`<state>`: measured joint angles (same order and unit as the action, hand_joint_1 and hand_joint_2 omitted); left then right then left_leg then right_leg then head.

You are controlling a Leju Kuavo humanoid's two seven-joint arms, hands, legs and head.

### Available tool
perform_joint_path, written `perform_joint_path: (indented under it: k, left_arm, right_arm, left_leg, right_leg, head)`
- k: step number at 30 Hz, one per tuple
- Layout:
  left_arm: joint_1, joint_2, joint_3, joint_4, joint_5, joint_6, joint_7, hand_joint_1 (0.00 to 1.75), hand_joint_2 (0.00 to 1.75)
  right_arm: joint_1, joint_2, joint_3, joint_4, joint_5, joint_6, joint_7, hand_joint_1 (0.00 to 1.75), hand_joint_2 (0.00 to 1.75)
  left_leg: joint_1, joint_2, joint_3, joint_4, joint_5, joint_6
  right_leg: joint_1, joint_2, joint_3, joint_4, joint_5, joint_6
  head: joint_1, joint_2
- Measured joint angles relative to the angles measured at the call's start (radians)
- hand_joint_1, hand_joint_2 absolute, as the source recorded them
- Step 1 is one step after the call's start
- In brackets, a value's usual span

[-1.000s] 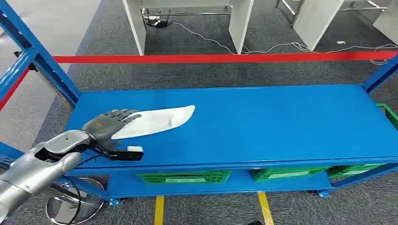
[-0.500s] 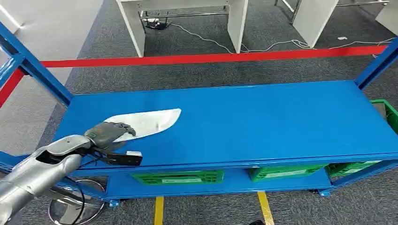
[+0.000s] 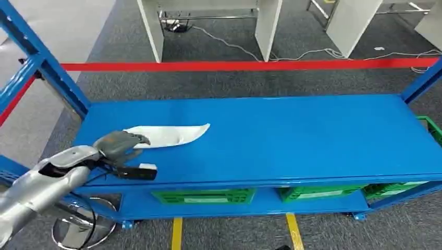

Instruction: Take the parts from the cabinet and place them on the table.

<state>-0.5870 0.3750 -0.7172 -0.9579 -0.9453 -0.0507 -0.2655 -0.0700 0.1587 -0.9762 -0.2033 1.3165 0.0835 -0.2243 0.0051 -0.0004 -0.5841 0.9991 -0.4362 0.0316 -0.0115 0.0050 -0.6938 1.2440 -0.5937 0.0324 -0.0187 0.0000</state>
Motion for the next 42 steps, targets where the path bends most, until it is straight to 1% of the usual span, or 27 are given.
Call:
perform_joint_path:
  k: [1, 2, 3, 5, 6, 7, 10, 12, 13, 15, 16, 17, 18, 21, 22, 25, 27, 29, 31, 32, 33, 34, 36, 37, 38, 41, 42]
  left_arm:
    - [0.000, 0.000, 0.000, 0.000, 0.005, -0.007, -0.003, 1.75, 1.75]
    - [-0.002, 0.000, 0.000, 0.000, 0.015, -0.019, -0.009, 1.75, 1.75]
    - [-0.005, 0.003, 0.000, 0.000, 0.032, -0.036, -0.018, 1.75, 1.75]
    - [-0.020, 0.011, 0.000, -0.001, 0.083, -0.073, -0.039, 1.75, 1.75]
    - [-0.027, 0.017, 0.001, -0.005, 0.119, -0.080, -0.047, 1.75, 1.75]
    - [-0.029, 0.023, 0.008, -0.012, 0.157, -0.067, -0.051, 1.75, 1.75]
    - [0.015, 0.008, 0.063, -0.056, 0.295, -0.015, -0.069, 1.75, 1.75]
    - [0.065, -0.019, 0.118, -0.108, 0.390, 0.006, -0.090, 1.75, 1.75]
    - [0.083, -0.038, 0.143, -0.138, 0.424, 0.010, -0.097, 1.75, 1.75]
    - [0.118, -0.056, 0.184, -0.193, 0.484, 0.014, -0.110, 1.75, 1.75]
    - [0.138, -0.067, 0.210, -0.219, 0.511, 0.024, -0.116, 1.75, 1.75]
    - [0.156, -0.085, 0.238, -0.249, 0.535, 0.036, -0.119, 1.75, 1.75]
    - [0.169, -0.101, 0.268, -0.281, 0.553, 0.047, -0.118, 1.75, 1.75]
    - [0.193, -0.147, 0.329, -0.381, 0.601, 0.081, -0.115, 1.75, 1.75]
    - [0.203, -0.164, 0.357, -0.418, 0.617, 0.103, -0.115, 1.75, 1.75]
    - [0.224, -0.204, 0.402, -0.492, 0.629, 0.126, -0.111, 1.75, 1.75]
    - [0.241, -0.232, 0.423, -0.530, 0.633, 0.168, -0.120, 1.75, 1.75]
    - [0.252, -0.267, 0.451, -0.565, 0.635, 0.235, -0.129, 1.75, 1.75]
    - [0.272, -0.300, 0.467, -0.601, 0.635, 0.315, -0.137, 1.75, 1.75]
    - [0.286, -0.319, 0.473, -0.618, 0.634, 0.357, -0.145, 1.75, 1.75]
    - [0.296, -0.333, 0.477, -0.629, 0.631, 0.385, -0.150, 1.75, 1.75]
    - [0.304, -0.345, 0.481, -0.641, 0.626, 0.421, -0.156, 1.75, 1.75]
    - [0.312, -0.361, 0.488, -0.654, 0.621, 0.469, -0.165, 1.75, 1.75]
    - [0.316, -0.369, 0.492, -0.659, 0.621, 0.484, -0.168, 1.75, 1.75]
    - [0.317, -0.373, 0.497, -0.664, 0.621, 0.492, -0.171, 1.75, 1.75]
    - [0.326, -0.383, 0.505, -0.672, 0.621, 0.500, -0.176, 1.75, 1.75]
    - [0.329, -0.385, 0.507, -0.675, 0.621, 0.513, -0.182, 1.75, 1.75]
  right_arm:
    - [0.000, 0.000, 0.000, 0.000, -0.001, 0.000, -0.001, 0.00, 1.75]
    - [-0.003, 0.000, 0.000, 0.000, -0.001, 0.000, 0.000, 0.00, 1.75]
    - [-0.003, -0.001, 0.000, 0.000, 0.000, 0.000, 0.000, 0.00, 1.75]
    - [-0.002, -0.004, 0.000, 0.000, 0.003, -0.002, 0.002, 0.00, 1.75]
    - [-0.001, -0.005, 0.000, 0.000, 0.004, -0.002, 0.002, 0.00, 1.75]
    - [-0.001, -0.005, 0.001, 0.000, 0.006, -0.001, 0.002, 0.00, 1.75]
    - [0.005, -0.005, 0.001, 0.000, 0.005, 0.000, 0.002, 0.00, 1.75]
    - [0.006, -0.005, 0.001, 0.000, 0.005, 0.000, 0.002, 0.00, 1.75]
    - [0.003, -0.005, 0.001, 0.000, 0.005, 0.000, 0.002, 0.00, 1.75]
    - [0.002, -0.005, 0.001, 0.000, 0.005, 0.000, 0.001, 0.00, 1.75]
    - [0.004, -0.005, 0.001, 0.000, 0.004, 0.000, 0.002, 0.00, 1.75]
    - [0.008, -0.005, 0.001, 0.000, 0.001, -0.001, 0.001, 0.00, 1.75]
    - [0.010, -0.005, 0.000, 0.000, -0.001, -0.002, 0.001, 0.00, 1.75]
    - [0.006, -0.002, 0.000, 0.000, -0.005, -0.005, 0.001, 0.00, 1.75]
    - [0.006, 0.002, 0.000, 0.000, -0.006, -0.006, 0.001, 0.00, 1.75]
    - [0.006, 0.003, 0.000, 0.000, -0.008, -0.010, 0.002, 0.00, 1.75]
    - [0.005, 0.004, 0.000, 0.000, -0.008, -0.014, 0.002, 0.00, 1.75]
    - [0.005, 0.004, 0.000, 0.000, -0.011, -0.018, 0.002, 0.00, 1.75]
    - [0.004, 0.004, -0.001, 0.000, -0.016, -0.023, 0.000, 0.00, 1.75]
    - [0.003, 0.004, -0.002, 0.000, -0.019, -0.026, 0.000, 0.00, 1.75]
    - [0.000, 0.005, -0.002, 0.000, -0.018, -0.030, 0.002, 0.00, 1.75]
    - [0.000, 0.005, -0.002, 0.000, -0.018, -0.032, 0.003, 0.00, 1.75]
    - [0.003, 0.005, -0.002, 0.000, -0.016, -0.036, 0.005, 0.00, 1.75]
    - [0.003, 0.005, -0.002, 0.000, -0.016, -0.037, 0.005, 0.00, 1.75]
    - [0.003, 0.006, -0.002, 0.000, -0.015, -0.037, 0.004, 0.00, 1.75]
    - [0.006, 0.008, -0.002, 0.000, -0.015, -0.037, 0.005, 0.00, 1.75]
    - [0.006, 0.011, -0.002, 0.000, -0.015, -0.037, 0.005, 0.00, 1.75]
  left_leg:
    - [0.000, 0.000, -0.001, 0.001, 0.000, 0.000]
    - [0.000, 0.000, -0.001, 0.001, 0.000, 0.000]
    - [0.000, 0.000, 0.000, 0.001, 0.000, 0.000]
    - [0.002, -0.003, 0.003, 0.003, -0.002, -0.004]
    - [0.001, -0.004, 0.002, 0.008, -0.004, -0.010]
    - [-0.009, -0.005, -0.006, 0.018, -0.007, -0.018]
    - [-0.006, -0.004, -0.008, 0.014, 0.001, -0.028]
    - [-0.004, -0.004, -0.014, 0.030, -0.018, -0.038]
    - [-0.002, -0.002, -0.033, 0.076, -0.051, -0.042]
    - [0.000, -0.002, -0.103, 0.244, -0.131, -0.049]
    - [0.000, -0.002, -0.135, 0.316, -0.155, -0.050]
    - [0.001, -0.002, -0.148, 0.340, -0.154, -0.050]
    - [0.001, -0.002, -0.140, 0.320, -0.130, -0.047]
    - [-0.001, -0.002, -0.034, 0.083, 0.004, -0.030]
    - [-0.006, -0.002, -0.014, 0.046, -0.004, -0.023]
    - [-0.010, -0.004, -0.017, 0.027, -0.013, -0.018]
    - [0.001, -0.002, -0.007, 0.008, -0.004, -0.007]
    - [0.001, -0.002, -0.007, 0.008, -0.005, 0.001]
    - [-0.001, -0.001, -0.008, 0.009, -0.005, 0.001]
    - [-0.001, -0.001, -0.007, 0.009, -0.006, 0.001]
    - [-0.001, -0.002, -0.006, 0.009, -0.006, 0.002]
    - [-0.001, -0.003, -0.005, 0.010, -0.007, 0.002]
    - [0.000, -0.007, -0.002, 0.016, -0.011, -0.002]
    - [-0.003, -0.008, -0.004, 0.019, -0.014, -0.008]
    - [-0.007, -0.009, -0.012, 0.030, -0.015, -0.011]
    - [-0.006, -0.009, -0.013, 0.027, -0.009, -0.021]
    - [-0.005, -0.008, -0.016, 0.032, -0.018, -0.027]
  right_leg:
    - [0.001, 0.000, -0.031, 0.064, -0.019, 0.003]
    - [0.000, 0.000, -0.034, 0.073, -0.010, 0.004]
    - [-0.001, -0.002, -0.015, 0.039, 0.019, 0.004]
    - [-0.002, -0.004, 0.073, -0.131, 0.105, 0.002]
    - [-0.003, -0.005, 0.111, -0.212, 0.123, 0.001]
    - [-0.001, -0.004, 0.131, -0.235, 0.108, -0.002]
    - [0.001, 0.003, 0.122, -0.226, 0.112, -0.018]
    - [-0.006, 0.001, 0.125, -0.231, 0.117, -0.031]
    - [-0.006, 0.000, 0.124, -0.231, 0.117, -0.039]
    - [-0.005, 0.001, 0.123, -0.231, 0.116, -0.043]
    - [-0.005, 0.003, 0.123, -0.231, 0.115, -0.043]
    - [-0.005, 0.003, 0.124, -0.231, 0.115, -0.043]
    - [-0.004, 0.003, 0.125, -0.231, 0.114, -0.043]
    - [-0.003, 0.004, 0.132, -0.231, 0.110, -0.038]
    - [0.001, 0.005, 0.130, -0.229, 0.108, -0.034]
    - [0.000, 0.002, 0.121, -0.233, 0.111, -0.016]
    - [0.000, 0.003, 0.112, -0.227, 0.100, -0.004]
    - [0.001, 0.001, 0.073, -0.135, 0.044, 0.001]
    - [0.000, 0.001, -0.008, 0.033, -0.025, 0.007]
    - [0.000, 0.001, -0.028, 0.072, -0.029, 0.008]
    - [0.000, 0.000, -0.023, 0.058, -0.008, 0.008]
    - [0.000, 0.000, 0.003, 0.002, 0.033, 0.007]
    - [-0.001, -0.001, 0.089, -0.175, 0.122, 0.004]
    - [0.001, -0.001, 0.113, -0.215, 0.107, 0.002]
    - [0.001, 0.001, 0.120, -0.231, 0.110, -0.003]
    - [0.003, 0.003, 0.115, -0.224, 0.114, -0.015]
    - [-0.003, 0.001, 0.116, -0.228, 0.119, -0.024]
  head:
    - [0.002, 0.000]
    - [0.001, 0.000]
    - [0.002, 0.000]
    - [0.002, 0.000]
    - [0.002, 0.000]
    - [0.003, 0.000]
    - [0.000, 0.000]
    - [-0.001, 0.000]
    - [-0.004, 0.000]
    - [-0.004, 0.000]
    - [-0.004, 0.000]
    - [-0.004, 0.000]
    - [-0.003, 0.000]
    - [-0.004, 0.000]
    - [-0.002, 0.000]
    - [-0.003, 0.000]
    - [-0.002, 0.000]
    - [0.001, 0.000]
    - [-0.001, 0.000]
    - [0.000, 0.000]
    - [-0.002, 0.000]
    - [0.000, 0.000]
    - [0.000, 0.000]
    - [-0.001, 0.000]
    - [-0.001, 0.000]
    - [-0.002, 0.000]
    - [-0.001, 0.000]
